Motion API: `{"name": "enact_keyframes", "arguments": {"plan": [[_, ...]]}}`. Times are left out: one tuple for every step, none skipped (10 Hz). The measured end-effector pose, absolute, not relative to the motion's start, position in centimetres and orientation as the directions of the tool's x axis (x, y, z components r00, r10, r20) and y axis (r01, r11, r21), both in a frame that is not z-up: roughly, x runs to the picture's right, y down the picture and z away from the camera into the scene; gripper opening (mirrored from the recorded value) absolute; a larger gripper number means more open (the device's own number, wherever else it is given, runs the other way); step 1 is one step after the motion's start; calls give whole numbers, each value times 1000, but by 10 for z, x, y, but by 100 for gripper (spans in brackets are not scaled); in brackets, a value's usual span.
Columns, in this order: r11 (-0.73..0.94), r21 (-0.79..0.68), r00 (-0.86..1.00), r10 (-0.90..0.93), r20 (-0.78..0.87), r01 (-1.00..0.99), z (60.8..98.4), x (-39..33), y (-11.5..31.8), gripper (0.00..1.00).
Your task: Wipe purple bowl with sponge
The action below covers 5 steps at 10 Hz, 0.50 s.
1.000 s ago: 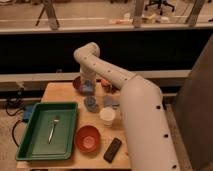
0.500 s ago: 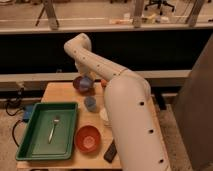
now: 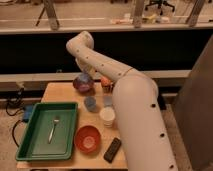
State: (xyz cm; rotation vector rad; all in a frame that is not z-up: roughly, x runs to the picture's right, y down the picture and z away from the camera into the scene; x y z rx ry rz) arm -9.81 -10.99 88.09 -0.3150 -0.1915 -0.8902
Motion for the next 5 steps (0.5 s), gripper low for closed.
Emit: {"name": "enact_keyframes", "arguments": {"plan": [[652,-178,674,-685,276,737,880,-93,-110,0],[711,-171,727,-632,268,682,879,-90,-110,0],[755,-171,768,-587,256,633,878,-88,-111,0],[778,-173,792,-561,241,604,875,-88,-112,0],[796,-198,817,-533,221,572,874,-87,-112,0]]}}
